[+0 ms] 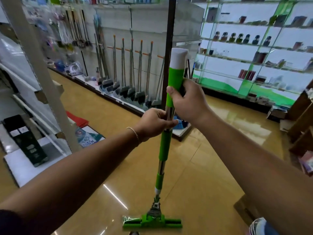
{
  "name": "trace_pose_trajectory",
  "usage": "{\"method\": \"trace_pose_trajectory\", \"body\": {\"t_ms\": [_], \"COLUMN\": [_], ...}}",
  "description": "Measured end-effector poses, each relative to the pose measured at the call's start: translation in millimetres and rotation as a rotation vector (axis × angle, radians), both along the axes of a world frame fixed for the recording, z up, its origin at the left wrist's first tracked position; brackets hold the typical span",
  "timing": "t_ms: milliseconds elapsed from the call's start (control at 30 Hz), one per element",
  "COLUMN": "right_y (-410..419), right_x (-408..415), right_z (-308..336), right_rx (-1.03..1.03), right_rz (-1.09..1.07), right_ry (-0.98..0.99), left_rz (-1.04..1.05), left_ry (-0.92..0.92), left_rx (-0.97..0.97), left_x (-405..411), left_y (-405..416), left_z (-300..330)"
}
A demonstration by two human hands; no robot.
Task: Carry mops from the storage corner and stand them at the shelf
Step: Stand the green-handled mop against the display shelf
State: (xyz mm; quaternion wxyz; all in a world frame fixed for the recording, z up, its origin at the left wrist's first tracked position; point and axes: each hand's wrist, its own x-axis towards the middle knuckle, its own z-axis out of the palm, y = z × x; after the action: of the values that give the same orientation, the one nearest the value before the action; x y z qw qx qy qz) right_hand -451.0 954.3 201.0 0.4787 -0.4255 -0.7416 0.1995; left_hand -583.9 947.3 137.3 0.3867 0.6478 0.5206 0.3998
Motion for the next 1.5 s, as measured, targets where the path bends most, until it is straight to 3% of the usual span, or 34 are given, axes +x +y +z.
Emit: {"method": "trace_pose_trajectory", "body": {"t_ms": [633,1033,1500], "right_y": [290,471,693], "right_x": [-56,-98,-171], "right_z": [-1,-8,10], "right_rx": [-0.042,-0.069,-0.109], "right_rz": [-0.104,0.018,0.346], "right_ry": [-0.007,0.002,0.039], "left_rz": [-0.271,-0.104,0.158], "left_ry": [0.078,0.031,-0.012], "left_rx": [-0.121,-0.090,-0.123], "left_x": [-66,-104,-174], "left_y": [303,468,661], "left_z": [17,0,14]}}
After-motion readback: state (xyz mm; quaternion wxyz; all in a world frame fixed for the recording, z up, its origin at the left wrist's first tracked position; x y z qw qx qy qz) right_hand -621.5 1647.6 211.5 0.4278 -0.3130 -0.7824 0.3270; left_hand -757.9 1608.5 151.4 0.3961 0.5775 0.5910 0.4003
